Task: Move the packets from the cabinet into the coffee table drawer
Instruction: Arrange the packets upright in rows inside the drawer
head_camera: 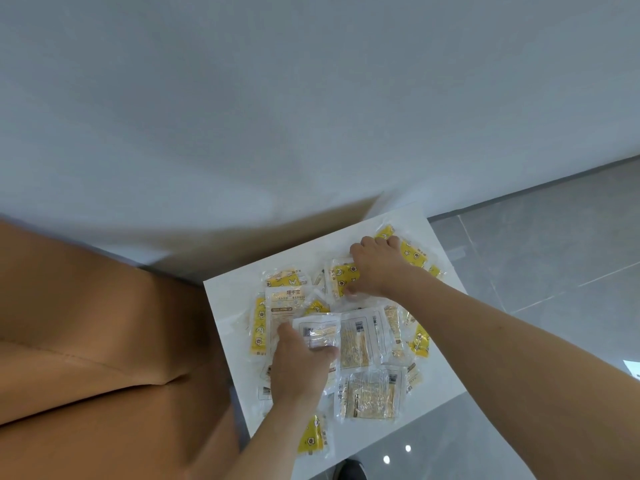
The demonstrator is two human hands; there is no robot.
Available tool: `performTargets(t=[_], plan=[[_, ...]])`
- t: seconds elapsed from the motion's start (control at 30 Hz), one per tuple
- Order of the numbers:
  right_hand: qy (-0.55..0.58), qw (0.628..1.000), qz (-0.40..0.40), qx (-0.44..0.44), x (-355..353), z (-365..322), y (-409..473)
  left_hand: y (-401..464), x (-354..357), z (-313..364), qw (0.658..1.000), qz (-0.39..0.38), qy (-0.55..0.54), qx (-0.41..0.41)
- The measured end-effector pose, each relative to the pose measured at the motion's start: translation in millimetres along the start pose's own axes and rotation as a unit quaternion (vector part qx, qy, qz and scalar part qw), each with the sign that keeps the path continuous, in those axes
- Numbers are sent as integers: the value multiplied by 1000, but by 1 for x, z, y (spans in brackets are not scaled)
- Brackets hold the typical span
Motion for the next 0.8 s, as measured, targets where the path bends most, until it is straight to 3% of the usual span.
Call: performTargets(t=[0.2,0.4,0.5,0.6,0.73,0.8], plan=[[18,999,31,-10,-14,8,-14,6,4,-5,997,-54,-50,-23],[146,982,119,23,-67,27,-67,-15,-24,26,991,-28,-131,-32],[237,951,171,97,-119,45,-124,-61,-52,67,982,-32,-185,-11],[408,860,253,171,-166,52,-209,-136,-89,119,974,-43,-211,65],[616,672,349,218,-205,35,-344,-258,-132,154,961,-61,-237,130],[695,573,361,242,-206,26,-402,-307,-141,157,952,-89,-264,131]])
Point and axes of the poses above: each hand's wrist, its own y-axis towards the middle knuckle, its own x-axis out of the palm, z = x × y, the point moved 6 cm from there along y, towards the middle knuckle, and after that the axes turned 10 degrees about -x, right-handed, at the moved point
